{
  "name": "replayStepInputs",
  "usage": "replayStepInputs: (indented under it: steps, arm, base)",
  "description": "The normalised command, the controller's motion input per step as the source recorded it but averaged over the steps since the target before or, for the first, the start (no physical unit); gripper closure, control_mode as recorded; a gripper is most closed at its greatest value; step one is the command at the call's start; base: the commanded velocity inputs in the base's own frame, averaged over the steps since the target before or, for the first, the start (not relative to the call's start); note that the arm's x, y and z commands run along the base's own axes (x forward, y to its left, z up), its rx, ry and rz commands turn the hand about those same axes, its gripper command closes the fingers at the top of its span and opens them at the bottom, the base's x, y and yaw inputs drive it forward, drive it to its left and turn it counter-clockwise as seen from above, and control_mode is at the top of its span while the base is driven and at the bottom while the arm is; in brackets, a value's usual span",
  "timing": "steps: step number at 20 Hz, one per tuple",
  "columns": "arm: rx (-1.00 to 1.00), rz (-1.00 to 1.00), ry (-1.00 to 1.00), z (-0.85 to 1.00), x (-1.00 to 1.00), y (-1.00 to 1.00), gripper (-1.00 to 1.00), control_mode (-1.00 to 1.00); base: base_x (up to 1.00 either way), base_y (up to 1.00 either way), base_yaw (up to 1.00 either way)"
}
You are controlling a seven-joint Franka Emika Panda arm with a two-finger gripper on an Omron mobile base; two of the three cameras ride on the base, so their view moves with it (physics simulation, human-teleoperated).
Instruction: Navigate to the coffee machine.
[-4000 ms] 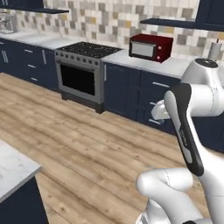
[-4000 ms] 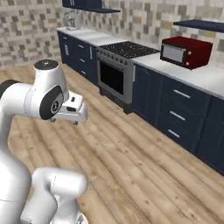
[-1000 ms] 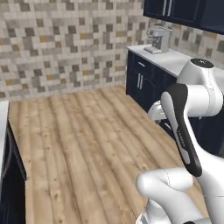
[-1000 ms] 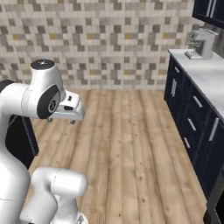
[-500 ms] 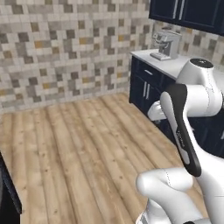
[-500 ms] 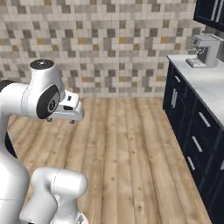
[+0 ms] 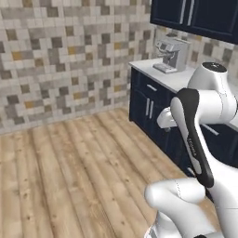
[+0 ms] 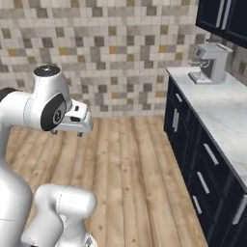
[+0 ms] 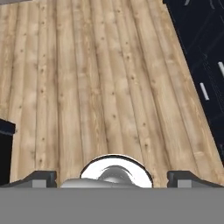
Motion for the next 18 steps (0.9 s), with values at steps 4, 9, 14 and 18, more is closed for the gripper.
replayStepInputs:
  steps: [4,9,14,18]
  arm:
    - [0.0,0.0,0.0,0.0,0.0,0.0,-1.0,1.0]
    - [0.0,0.0,0.0,0.0,0.0,0.0,-1.0,1.0]
    - [0.0,0.0,0.0,0.0,0.0,0.0,-1.0,1.0]
    - [0.0,0.0,0.0,0.0,0.0,0.0,-1.0,1.0]
  base:
    - [1.0,-0.18,-0.17]
    - [1.0,-0.01,-0.22]
    - [1.0,0.04,-0.34]
    - [1.0,0.12,-0.4]
